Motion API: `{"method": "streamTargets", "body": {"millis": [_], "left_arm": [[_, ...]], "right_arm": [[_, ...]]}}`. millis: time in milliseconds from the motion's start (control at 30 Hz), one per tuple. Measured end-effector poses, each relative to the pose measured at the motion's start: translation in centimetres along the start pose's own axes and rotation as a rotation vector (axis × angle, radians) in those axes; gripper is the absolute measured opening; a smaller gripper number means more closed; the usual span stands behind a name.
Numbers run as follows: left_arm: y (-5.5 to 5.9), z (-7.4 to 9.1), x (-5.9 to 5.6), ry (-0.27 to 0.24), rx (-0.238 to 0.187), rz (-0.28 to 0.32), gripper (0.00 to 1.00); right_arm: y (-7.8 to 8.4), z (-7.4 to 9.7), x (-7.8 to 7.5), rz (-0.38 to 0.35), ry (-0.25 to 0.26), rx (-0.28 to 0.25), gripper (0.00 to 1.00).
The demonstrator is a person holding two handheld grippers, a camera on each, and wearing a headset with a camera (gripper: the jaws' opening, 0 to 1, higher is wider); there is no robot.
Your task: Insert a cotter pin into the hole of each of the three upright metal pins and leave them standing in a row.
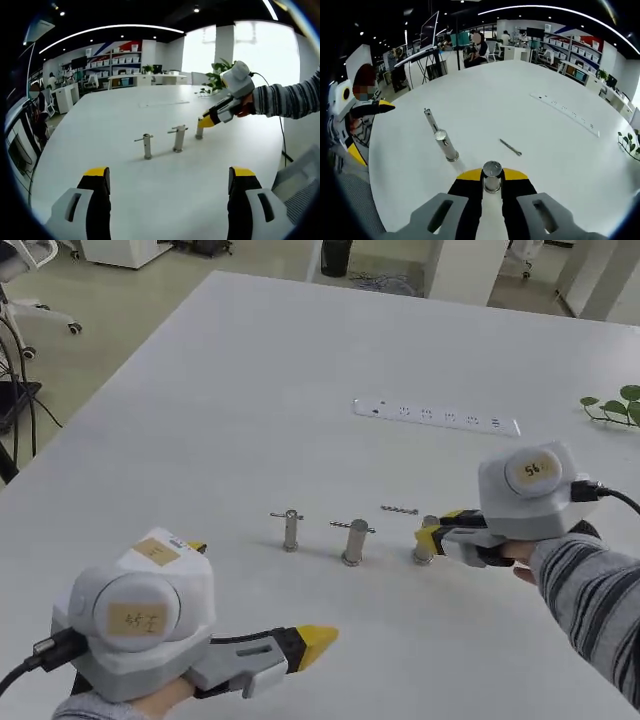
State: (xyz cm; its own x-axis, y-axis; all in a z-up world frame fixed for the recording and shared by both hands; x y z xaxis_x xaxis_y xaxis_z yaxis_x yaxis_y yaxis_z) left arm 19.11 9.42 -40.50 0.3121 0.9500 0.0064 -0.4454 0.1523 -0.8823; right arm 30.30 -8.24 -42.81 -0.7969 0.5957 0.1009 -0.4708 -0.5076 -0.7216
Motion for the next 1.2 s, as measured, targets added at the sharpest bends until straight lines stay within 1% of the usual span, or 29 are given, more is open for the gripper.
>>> {"method": "streamTargets", "body": {"millis": [167,267,367,467,600,733,967,1200], "left_arm": [[-0.2,0.3,-0.3,0.016,-0.008,-0.019,0.97],[-0.2,0.6,-0.4,0.019,-0.01,-0.022,0.97],[-0.3,0.8,-0.5,0.02,-0.027,-0.032,0.97],[-0.3,0.9,-0.5,0.022,-0.034,-0.034,0.97],[-0.2,1.1,-0.4,0.022,-0.036,-0.04,0.97],[-0.3,1.2,-0.5,0.023,-0.042,-0.044,0.97],[0.0,1.2,-0.9,0.031,-0.039,-0.05,0.96],[0.2,1.3,-1.0,0.032,-0.033,-0.048,0.96]], "right_arm": [[0.4,0.7,1.0,-0.01,0.005,-0.007,0.08],[0.5,0.8,1.6,-0.006,0.008,-0.007,0.08],[0.8,0.7,2.3,-0.012,0.005,-0.008,0.08],[1.0,0.6,2.9,-0.014,0.004,-0.011,0.08],[1.2,0.5,3.9,-0.019,0.001,-0.02,0.08],[1.2,0.3,4.8,-0.041,0.012,-0.031,0.08],[1.3,-0.1,6.0,-0.054,0.02,-0.046,0.08],[1.5,-0.5,6.8,-0.068,0.019,-0.063,0.08]]}}
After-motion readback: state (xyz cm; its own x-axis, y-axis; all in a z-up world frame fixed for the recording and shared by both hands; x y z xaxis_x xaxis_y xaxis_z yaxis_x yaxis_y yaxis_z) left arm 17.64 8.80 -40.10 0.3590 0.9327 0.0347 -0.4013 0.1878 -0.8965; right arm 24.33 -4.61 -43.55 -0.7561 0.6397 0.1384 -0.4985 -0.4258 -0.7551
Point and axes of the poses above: the centre of the closed fingertips' face, and the gripper's own axes: z roughly backward along the fingers, x roughly to its left, y roughly out of its underside, the point moved 2 cm from there along z, roughly backward along the fingers, and after that the axes turned 10 degrees about -y, right-handed, at the moved point
